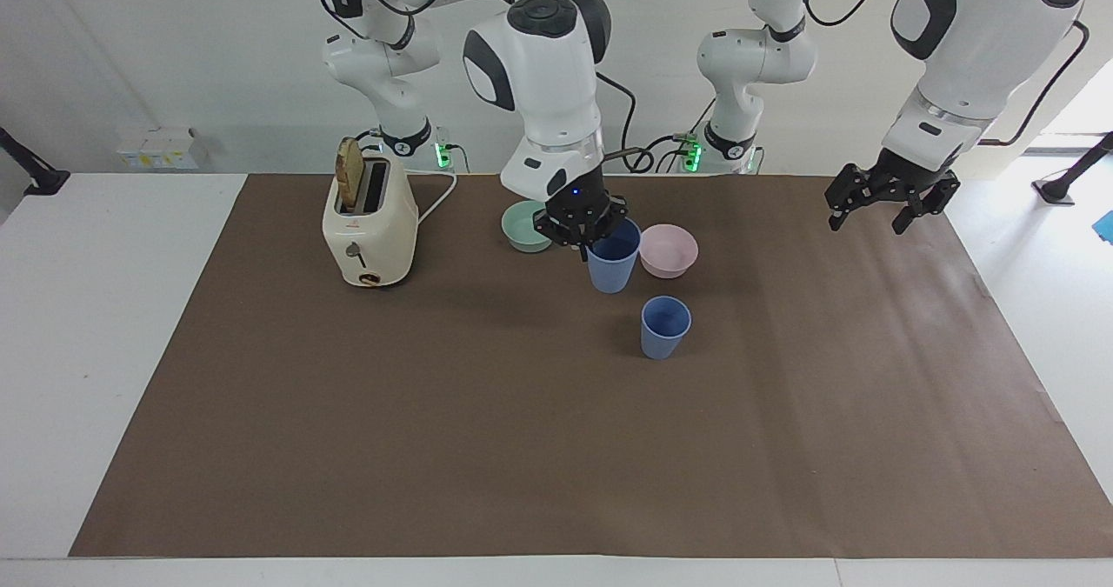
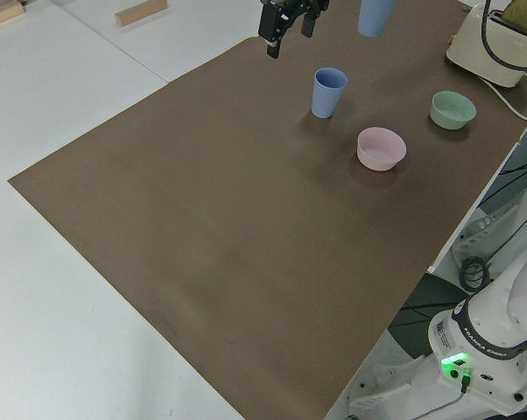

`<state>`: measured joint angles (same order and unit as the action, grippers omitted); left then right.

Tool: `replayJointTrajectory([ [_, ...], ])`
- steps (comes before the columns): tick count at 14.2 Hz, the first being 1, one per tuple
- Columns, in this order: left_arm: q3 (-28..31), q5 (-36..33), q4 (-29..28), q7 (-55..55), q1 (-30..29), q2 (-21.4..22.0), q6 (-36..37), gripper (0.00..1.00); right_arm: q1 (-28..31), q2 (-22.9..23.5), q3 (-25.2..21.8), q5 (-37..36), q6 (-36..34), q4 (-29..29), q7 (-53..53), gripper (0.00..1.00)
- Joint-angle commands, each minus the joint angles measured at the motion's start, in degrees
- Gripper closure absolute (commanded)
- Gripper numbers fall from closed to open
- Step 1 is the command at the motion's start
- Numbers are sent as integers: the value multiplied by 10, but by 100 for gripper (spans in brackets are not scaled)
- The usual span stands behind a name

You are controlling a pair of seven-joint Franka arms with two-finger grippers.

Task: Stack blue cups with both arms
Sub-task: 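Lift the blue cup with the right gripper over the first cup, then lower the held cup into the first cup and open the right gripper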

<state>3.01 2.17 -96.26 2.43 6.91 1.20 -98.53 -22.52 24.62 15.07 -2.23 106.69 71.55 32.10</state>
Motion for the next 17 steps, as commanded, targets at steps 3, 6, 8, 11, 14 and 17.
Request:
replayJointTrajectory([
  [3,-4,7,10,6,-9,-4,12,0,-31,63,-4,-15,46,-53,28,100],
  [6,-4,7,10,6,-9,-4,11,0,-42,80,-5,-15,72,-53,33,100],
  [8,-4,7,10,6,-9,-4,11,0,-54,88,-4,-19,82,-54,45,100],
  [11,-4,7,10,6,-9,-4,11,0,-57,103,-4,-30,88,-53,53,100],
  [14,-4,7,9,6,-8,-4,11,0,-57,114,-4,-31,95,-51,53,100],
  [17,-4,7,9,7,-8,-4,9,0,-59,123,-2,-45,102,-49,54,100],
])
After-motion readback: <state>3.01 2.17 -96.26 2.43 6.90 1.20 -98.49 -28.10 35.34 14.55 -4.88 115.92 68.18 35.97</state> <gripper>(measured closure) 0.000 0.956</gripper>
